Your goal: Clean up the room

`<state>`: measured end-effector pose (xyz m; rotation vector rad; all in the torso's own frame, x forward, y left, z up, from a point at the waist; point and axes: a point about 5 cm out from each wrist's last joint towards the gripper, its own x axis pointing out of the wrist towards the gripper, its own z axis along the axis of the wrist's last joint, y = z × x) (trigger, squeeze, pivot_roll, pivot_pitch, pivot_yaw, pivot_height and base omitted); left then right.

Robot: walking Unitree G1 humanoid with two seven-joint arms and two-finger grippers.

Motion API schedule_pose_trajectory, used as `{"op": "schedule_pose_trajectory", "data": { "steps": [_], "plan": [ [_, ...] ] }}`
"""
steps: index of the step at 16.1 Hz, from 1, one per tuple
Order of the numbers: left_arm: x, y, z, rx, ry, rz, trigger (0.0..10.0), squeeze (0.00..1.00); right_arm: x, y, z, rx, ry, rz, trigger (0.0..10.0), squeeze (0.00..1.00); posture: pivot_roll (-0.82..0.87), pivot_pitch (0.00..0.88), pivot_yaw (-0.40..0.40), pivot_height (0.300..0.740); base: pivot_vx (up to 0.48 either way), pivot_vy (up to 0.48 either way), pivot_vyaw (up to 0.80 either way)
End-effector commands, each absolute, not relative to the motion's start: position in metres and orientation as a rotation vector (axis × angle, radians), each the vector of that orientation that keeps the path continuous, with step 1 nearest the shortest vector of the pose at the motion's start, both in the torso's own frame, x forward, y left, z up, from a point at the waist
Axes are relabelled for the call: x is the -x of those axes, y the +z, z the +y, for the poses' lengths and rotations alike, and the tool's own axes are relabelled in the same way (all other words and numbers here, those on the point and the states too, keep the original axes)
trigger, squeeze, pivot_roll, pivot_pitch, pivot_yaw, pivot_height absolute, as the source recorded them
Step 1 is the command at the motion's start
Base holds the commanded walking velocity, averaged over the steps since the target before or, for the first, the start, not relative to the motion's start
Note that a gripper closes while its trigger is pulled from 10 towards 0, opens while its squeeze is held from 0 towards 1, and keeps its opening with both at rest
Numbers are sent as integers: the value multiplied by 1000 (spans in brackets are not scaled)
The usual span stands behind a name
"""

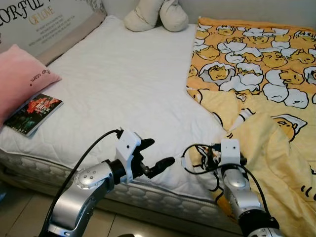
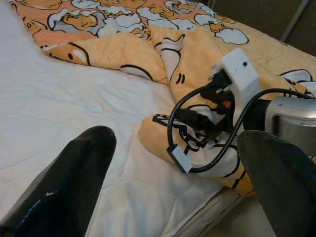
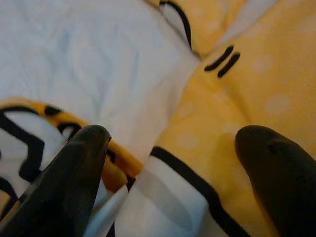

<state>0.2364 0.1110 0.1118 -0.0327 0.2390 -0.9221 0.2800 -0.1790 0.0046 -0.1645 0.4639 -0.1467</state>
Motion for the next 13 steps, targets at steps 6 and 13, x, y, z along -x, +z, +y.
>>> {"op": "schedule_pose_trajectory", "data": {
  "steps": [6, 13],
  "plan": [
    [-235, 108, 109, 25, -936, 254, 10000, 0, -274, -11, -174, 131, -129, 602, 10000, 0, 32, 0, 15, 740, 0, 0, 0],
    [-236, 108, 109, 20, -959, 266, 10000, 0, -269, -18, -156, 35, 14, 646, 0, 0, 28, 0, 15, 740, 0, 0, 0]
  ]
}}
